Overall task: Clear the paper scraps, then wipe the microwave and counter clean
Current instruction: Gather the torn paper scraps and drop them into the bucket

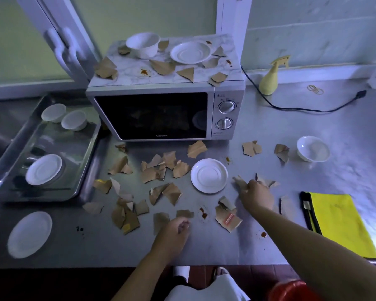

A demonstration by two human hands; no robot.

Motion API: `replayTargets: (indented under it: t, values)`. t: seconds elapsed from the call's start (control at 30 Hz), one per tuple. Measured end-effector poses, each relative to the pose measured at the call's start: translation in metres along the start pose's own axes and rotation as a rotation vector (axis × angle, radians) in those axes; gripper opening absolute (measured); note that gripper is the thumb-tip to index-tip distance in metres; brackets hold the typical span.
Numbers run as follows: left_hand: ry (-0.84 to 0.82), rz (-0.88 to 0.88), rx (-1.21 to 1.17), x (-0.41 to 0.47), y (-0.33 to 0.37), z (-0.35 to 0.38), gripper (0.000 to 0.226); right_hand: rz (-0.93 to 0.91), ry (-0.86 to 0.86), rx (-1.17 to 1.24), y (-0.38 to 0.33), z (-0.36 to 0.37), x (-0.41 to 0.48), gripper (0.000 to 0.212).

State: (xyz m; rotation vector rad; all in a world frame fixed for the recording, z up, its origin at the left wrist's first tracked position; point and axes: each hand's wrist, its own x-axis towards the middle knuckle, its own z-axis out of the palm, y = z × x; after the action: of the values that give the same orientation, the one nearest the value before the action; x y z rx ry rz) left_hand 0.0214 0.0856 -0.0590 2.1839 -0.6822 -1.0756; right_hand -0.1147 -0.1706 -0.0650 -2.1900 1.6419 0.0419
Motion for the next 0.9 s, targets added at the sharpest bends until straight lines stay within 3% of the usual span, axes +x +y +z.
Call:
replayTargets:
  t: [0.07, 0.2, 0.3, 0.5, 0.73, 0.9]
  values:
    - [-0.019, 0.035, 0.009, 0.007, 0.007, -0.002, 0.019, 0.066, -0.076, 0.257, 0.002, -0.013, -0.01, 0.028]
    - [-0.067, 0.115, 0.028, 0.022, 0.027, 0.0, 0.024, 0.285, -0.166, 0.889, 0.011, -0.039, -0.047, 0.007]
    - [-0.145, 0.179, 0.076, 0.034, 0.046, 0.005, 0.023, 0.415, -0.254, 1.206, 0.024, -0.055, -0.082, 0.011]
    - [-0.196, 0.323, 0.246, 0.056, 0.082, 0.02, 0.021, 0.499, -0.158, 1.296, 0.041, -0.073, -0.138, 0.011]
    - [-0.213, 0.642, 0.786, 0.086, 0.11, 0.037, 0.033, 0.568, -0.047, 1.33, 0.043, -0.095, -0.192, 0.015]
    - [-0.269, 0.748, 0.948, 0.107, 0.122, 0.051, 0.027, 0.563, 0.024, 1.286, 0.047, -0.099, -0.222, 0.02]
